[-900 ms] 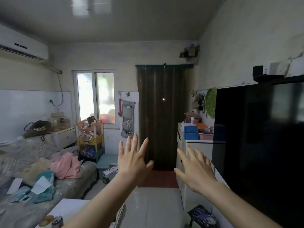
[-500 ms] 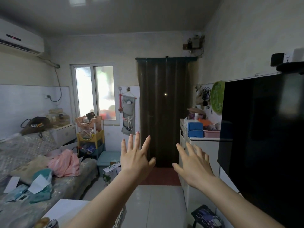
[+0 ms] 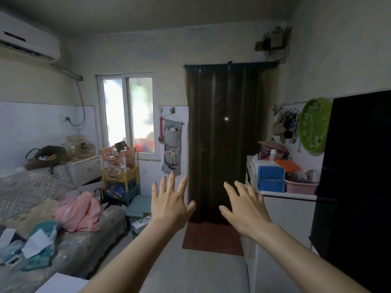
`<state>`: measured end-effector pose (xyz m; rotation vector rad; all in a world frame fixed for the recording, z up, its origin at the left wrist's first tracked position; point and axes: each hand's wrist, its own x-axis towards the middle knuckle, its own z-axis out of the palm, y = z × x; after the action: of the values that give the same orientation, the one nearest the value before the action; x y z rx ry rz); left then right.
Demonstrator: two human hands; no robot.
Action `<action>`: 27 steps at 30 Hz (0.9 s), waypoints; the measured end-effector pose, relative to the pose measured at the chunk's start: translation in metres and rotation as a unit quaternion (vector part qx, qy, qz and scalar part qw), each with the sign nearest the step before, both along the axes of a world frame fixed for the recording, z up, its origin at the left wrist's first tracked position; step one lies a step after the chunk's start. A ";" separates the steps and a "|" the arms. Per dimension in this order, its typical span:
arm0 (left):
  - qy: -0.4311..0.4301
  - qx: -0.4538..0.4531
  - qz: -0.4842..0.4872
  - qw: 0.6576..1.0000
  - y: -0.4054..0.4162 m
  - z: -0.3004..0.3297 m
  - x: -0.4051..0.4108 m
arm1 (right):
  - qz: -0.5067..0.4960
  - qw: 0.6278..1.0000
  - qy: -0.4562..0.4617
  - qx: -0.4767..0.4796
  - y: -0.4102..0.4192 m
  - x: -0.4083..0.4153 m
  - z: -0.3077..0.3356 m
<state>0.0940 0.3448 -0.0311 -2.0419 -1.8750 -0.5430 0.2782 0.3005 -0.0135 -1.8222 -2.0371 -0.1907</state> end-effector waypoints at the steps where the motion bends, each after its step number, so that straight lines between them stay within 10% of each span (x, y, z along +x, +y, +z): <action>1: 0.002 -0.007 0.003 1.000 0.014 -0.005 0.002 | 0.009 1.000 0.001 -0.005 0.019 0.001 -0.003; 27: 0.000 -0.080 0.074 0.994 0.543 -0.050 -0.094 | 0.114 0.993 -0.007 -0.028 0.603 -0.085 -0.044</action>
<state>-0.0004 0.8878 -0.0810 -1.9755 -2.1107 -0.3642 0.1937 0.9031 -0.0575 -1.6056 -2.2616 -0.0809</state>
